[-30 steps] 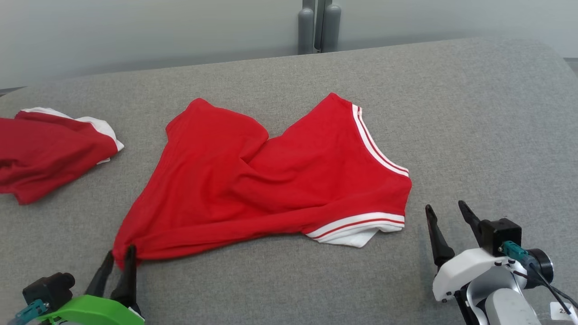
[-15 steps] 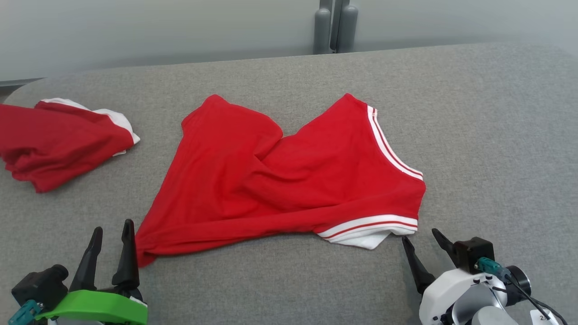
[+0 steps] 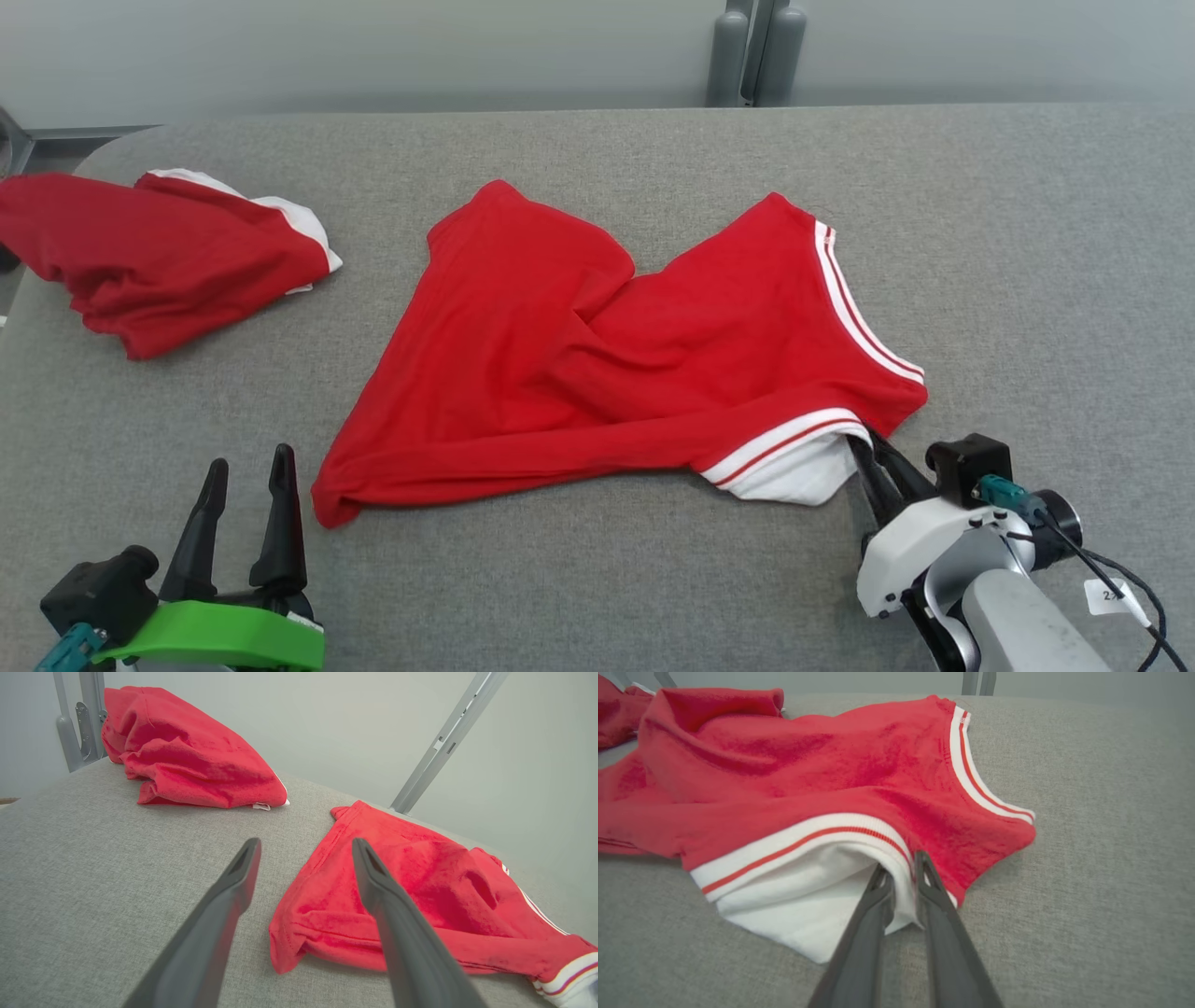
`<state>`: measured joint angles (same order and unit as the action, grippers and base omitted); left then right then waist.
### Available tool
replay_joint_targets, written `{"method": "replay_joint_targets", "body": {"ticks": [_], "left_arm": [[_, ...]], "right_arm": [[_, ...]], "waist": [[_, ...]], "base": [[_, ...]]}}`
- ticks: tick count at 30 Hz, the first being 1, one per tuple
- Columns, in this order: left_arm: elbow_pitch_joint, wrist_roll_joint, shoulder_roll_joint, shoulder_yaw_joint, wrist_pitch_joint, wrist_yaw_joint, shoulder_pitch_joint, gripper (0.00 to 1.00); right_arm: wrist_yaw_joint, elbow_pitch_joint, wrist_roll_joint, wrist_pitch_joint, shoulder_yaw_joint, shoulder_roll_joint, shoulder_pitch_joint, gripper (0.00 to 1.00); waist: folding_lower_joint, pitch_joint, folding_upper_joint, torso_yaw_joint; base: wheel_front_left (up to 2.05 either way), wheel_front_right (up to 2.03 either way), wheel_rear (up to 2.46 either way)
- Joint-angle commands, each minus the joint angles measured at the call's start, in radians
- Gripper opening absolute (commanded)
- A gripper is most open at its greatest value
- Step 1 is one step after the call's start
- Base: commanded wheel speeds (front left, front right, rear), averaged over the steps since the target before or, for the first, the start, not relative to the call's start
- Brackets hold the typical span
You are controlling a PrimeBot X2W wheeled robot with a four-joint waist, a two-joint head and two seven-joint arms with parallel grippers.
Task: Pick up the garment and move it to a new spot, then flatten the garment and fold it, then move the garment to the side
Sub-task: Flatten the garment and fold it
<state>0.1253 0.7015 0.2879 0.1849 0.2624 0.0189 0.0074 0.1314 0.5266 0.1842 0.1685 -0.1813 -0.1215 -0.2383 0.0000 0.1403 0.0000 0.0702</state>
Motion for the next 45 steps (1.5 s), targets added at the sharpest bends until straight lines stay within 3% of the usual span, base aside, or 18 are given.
{"method": "replay_joint_targets", "body": {"ticks": [1, 6, 14, 22, 24, 25, 32, 38, 41, 45], "left_arm": [[-0.008, -0.008, -0.007, -0.007, 0.003, 0.006, 0.017, 1.00], [-0.017, -0.018, -0.023, -0.015, 0.003, 0.011, 0.027, 1.00], [-0.023, -0.037, -0.051, -0.021, 0.003, 0.024, 0.026, 1.00], [-0.003, -0.058, -0.075, -0.004, 0.003, 0.045, 0.000, 1.00], [0.005, -0.058, -0.079, -0.001, 0.003, 0.047, -0.001, 1.00], [0.010, -0.059, -0.079, -0.001, 0.003, 0.050, -0.002, 1.00], [0.024, -0.063, -0.079, -0.018, 0.003, 0.058, 0.006, 1.00], [0.021, -0.070, -0.086, -0.022, 0.003, 0.060, 0.008, 1.00], [0.024, -0.079, -0.092, -0.011, 0.003, 0.064, -0.010, 1.00], [0.032, -0.086, -0.095, 0.000, 0.002, 0.066, -0.024, 1.00]], "right_arm": [[-0.001, 0.002, 0.004, 0.012, -0.002, -0.023, -0.013, 0.00], [-0.001, -0.044, -0.002, -0.018, 0.008, -0.078, 0.007, 0.00], [-0.002, -0.218, -0.011, -0.168, 0.044, -0.188, 0.074, 0.00], [-0.001, -0.349, -0.063, -0.292, 0.071, -0.242, 0.141, 0.02], [-0.002, -0.334, -0.088, -0.300, 0.080, -0.235, 0.144, 0.59], [-0.002, -0.324, -0.100, -0.302, 0.083, -0.228, 0.144, 1.00], [-0.001, -0.303, -0.083, -0.315, 0.111, -0.219, 0.161, 1.00], [-0.001, -0.413, 0.047, -0.341, 0.129, -0.220, 0.175, 1.00], [-0.001, -0.490, 0.070, -0.377, 0.105, -0.243, 0.151, 1.00], [-0.001, -0.474, 0.061, -0.424, 0.038, -0.272, 0.094, 1.00]], "waist": [[0.0000, -0.004, 0.0000, -0.007], [0.0000, -0.015, 0.0000, -0.044], [0.0000, -0.024, 0.0000, -0.109], [0.0000, -0.013, 0.0000, -0.099], [0.0000, -0.010, 0.0000, -0.090], [0.0000, -0.010, 0.0000, -0.086], [0.0000, -0.010, 0.0000, -0.082], [0.0000, -0.010, 0.0000, -0.097], [0.0000, 0.000, 0.0000, -0.090], [0.0000, 0.015, 0.0000, -0.061]], "base": [[0.00, 0.00, 0.00], [0.00, 0.00, 0.00], [0.00, 0.00, 0.00], [0.00, 0.00, 0.00], [0.00, 0.00, 0.00], [0.00, 0.00, 0.00], [0.00, 0.00, 0.00], [0.00, 0.00, 0.00], [0.00, 0.00, 0.00], [0.00, 0.00, 0.00]]}}
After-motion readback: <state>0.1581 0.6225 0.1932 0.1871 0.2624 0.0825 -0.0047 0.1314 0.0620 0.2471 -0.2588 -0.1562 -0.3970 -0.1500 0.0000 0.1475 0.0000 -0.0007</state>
